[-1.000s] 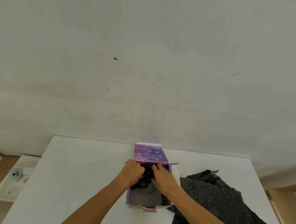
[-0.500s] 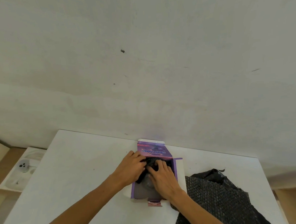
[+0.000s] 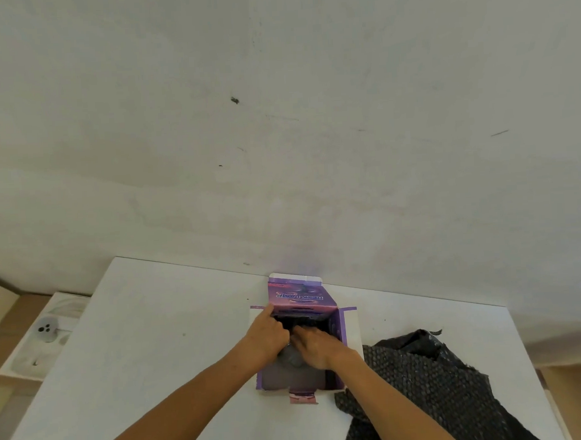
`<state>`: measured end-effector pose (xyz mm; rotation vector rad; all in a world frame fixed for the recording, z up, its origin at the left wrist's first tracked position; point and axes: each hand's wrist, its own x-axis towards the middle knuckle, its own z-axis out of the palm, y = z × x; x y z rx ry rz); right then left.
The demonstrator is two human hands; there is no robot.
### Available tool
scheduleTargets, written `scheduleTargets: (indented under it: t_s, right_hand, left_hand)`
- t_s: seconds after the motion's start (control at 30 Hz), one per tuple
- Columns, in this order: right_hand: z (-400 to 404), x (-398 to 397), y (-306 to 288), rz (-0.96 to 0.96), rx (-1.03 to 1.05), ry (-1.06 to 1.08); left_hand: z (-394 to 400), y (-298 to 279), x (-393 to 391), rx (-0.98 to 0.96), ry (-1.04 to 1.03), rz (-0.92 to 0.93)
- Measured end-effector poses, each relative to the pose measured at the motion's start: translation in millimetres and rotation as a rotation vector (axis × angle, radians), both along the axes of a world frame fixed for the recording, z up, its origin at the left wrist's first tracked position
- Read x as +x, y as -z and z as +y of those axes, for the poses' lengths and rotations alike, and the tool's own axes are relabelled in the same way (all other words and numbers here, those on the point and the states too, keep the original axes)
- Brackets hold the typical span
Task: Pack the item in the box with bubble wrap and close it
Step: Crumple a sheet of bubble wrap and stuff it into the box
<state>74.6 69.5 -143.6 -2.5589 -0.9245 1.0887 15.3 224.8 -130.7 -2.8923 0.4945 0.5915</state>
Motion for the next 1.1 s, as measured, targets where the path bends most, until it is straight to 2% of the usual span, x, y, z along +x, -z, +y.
scheduleTargets:
  t_s: [0.07, 0.1, 0.2, 0.23, 0.3, 0.37, 0.47, 0.63, 0.8, 1.0, 1.1]
  right_hand:
    - [-2, -1, 2, 0.046, 0.047, 0.091]
    - [-2, -1, 2, 0.034, 0.081, 0.134]
    - [2, -4, 7, -0.208, 0.147, 0.122]
    - [6, -8, 9, -0.275, 0.147, 0.1]
    - [16, -19, 14, -0.342, 0.109, 0.076]
    - [29, -28, 20, -0.36, 0.058, 0.061]
    - [44, -30, 27, -0.379, -0.019, 0.054]
    - [57, -34, 37, -0.467, -0.201, -0.052]
    - [58, -38, 37, -0.515, -0.249, -0.171]
    - [24, -32, 24, -0.3, -0.06, -0.223]
    - [10, -19, -3, -0.079, 0.238, 0.061]
  left_hand:
    - [8, -11, 4, -0.253, -0.159, -0.034]
    - [13, -11, 4, -0.409, -0.209, -0.125]
    - [31, -9, -6, -0.705, -0.43, -0.404]
    - [35, -5, -12, -0.79, -0.549, -0.433]
    - [42, 2, -18, -0.945, -0.812, -0.318]
    - [44, 6, -20, -1.07, -0.941, -0.166]
    - [44, 8, -20, -1.101, -0.944, -0.104]
    - [48, 7, -11, -1.033, -0.938, -0.034]
    - [51, 7, -11, -0.958, -0.901, -0.04]
    - [37, 5, -17, -0.868, -0.845, -0.178]
    - [27, -5, -20, -0.872, -0.839, -0.303]
